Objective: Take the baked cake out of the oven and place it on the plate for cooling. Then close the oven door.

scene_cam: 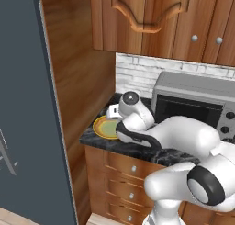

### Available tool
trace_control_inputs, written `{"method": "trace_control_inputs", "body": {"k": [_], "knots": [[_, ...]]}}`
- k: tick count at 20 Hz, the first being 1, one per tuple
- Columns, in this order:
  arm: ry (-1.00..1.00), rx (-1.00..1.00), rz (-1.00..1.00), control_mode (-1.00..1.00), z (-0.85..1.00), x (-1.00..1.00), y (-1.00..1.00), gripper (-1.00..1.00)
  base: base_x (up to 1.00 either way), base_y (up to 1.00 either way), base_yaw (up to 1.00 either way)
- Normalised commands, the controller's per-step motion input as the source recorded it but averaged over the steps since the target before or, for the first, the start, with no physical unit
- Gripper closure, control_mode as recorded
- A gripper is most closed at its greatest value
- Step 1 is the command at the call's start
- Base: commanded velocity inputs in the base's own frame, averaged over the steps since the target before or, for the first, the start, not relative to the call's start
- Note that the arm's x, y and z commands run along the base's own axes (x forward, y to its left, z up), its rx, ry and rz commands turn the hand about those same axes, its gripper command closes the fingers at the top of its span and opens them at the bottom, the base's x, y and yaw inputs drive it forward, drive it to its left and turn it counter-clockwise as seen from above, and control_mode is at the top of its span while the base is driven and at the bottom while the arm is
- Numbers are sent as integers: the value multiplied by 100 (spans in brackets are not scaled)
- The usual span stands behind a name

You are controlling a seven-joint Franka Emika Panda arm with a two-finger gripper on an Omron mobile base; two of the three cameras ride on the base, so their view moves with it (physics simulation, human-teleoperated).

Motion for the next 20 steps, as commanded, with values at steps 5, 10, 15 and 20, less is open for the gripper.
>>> {"method": "trace_control_inputs", "body": {"k": [5,10,15,20], "knots": [[2,-3,1,-100,-46,58,5,100,0,0,0],[4,-3,0,-100,-38,52,19,100,0,0,0],[8,-3,0,-100,-33,42,12,100,0,0,0],[8,-2,0,-100,-33,18,1,-100,0,0,0]]}}
